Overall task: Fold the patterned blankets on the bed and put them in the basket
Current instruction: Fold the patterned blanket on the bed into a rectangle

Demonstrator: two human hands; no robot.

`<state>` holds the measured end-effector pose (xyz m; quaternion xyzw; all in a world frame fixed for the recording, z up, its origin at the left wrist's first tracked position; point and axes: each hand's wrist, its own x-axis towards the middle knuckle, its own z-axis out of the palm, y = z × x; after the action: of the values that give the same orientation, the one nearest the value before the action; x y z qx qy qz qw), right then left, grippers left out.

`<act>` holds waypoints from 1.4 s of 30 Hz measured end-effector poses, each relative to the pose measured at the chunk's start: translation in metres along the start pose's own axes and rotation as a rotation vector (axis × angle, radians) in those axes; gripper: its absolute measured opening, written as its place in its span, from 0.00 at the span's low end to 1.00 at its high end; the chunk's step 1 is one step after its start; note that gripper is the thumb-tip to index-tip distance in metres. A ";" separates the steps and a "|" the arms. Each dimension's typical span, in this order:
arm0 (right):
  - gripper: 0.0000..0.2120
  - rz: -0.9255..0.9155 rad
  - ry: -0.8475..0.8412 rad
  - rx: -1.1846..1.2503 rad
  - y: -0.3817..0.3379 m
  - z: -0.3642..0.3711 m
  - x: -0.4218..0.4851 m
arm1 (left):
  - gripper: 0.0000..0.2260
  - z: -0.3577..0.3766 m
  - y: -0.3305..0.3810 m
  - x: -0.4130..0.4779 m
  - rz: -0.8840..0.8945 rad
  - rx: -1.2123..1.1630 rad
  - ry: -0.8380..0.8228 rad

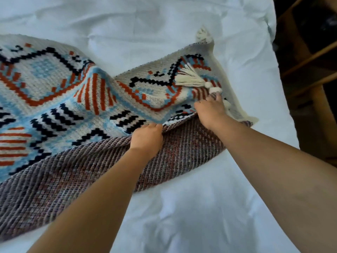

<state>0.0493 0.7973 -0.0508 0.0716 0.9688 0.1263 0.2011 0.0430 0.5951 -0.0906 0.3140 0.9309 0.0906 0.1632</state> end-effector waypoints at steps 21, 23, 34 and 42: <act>0.11 -0.157 -0.294 0.035 0.057 0.206 -0.394 | 0.14 0.133 0.232 -0.285 -0.011 0.170 -0.340; 0.12 -0.157 -0.302 0.033 0.056 0.206 -0.393 | 0.15 0.135 0.229 -0.289 0.015 0.176 -0.309; 0.20 0.013 -0.325 -0.122 0.089 0.217 -0.370 | 0.21 0.140 0.199 -0.280 -0.090 0.289 -0.167; 0.22 0.200 -0.530 0.028 0.083 0.226 -0.387 | 0.17 0.152 0.201 -0.300 0.063 0.134 -0.236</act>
<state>0.5001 0.8518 -0.0846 0.2002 0.8721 0.1090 0.4330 0.4343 0.5797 -0.1036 0.3617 0.8988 -0.0041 0.2476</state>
